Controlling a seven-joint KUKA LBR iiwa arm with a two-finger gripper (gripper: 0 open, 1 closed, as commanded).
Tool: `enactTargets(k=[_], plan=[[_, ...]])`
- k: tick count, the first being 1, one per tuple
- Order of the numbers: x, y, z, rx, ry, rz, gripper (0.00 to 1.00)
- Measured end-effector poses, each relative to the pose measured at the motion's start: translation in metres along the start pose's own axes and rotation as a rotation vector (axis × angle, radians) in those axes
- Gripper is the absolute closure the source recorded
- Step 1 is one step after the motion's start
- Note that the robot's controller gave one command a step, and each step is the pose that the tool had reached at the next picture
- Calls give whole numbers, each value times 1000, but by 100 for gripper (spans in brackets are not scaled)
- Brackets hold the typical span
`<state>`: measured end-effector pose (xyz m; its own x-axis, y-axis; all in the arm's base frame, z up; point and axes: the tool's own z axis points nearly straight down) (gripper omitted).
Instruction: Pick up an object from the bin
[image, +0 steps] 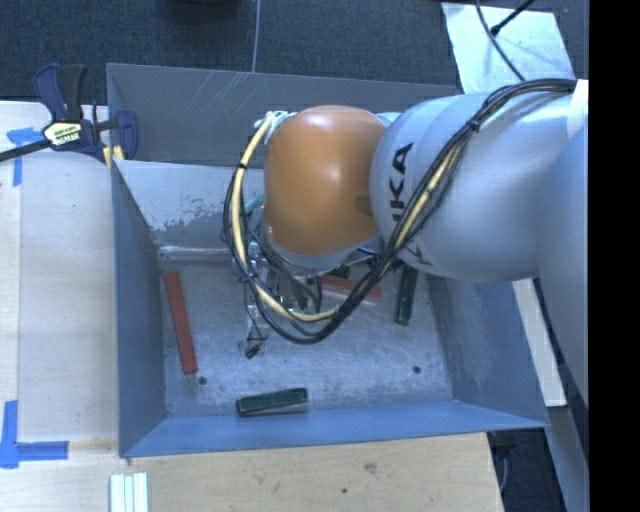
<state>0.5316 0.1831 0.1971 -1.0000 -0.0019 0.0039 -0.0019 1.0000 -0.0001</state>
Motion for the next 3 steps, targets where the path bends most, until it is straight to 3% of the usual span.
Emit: enactTargets(k=[1, 2, 3], plan=[[34, -172, 48, 3, -2, -372, 0], [-46, -184, 76, 1, -8, -357, 0], [-93, -200, 121, 1, -10, -367, 0]])
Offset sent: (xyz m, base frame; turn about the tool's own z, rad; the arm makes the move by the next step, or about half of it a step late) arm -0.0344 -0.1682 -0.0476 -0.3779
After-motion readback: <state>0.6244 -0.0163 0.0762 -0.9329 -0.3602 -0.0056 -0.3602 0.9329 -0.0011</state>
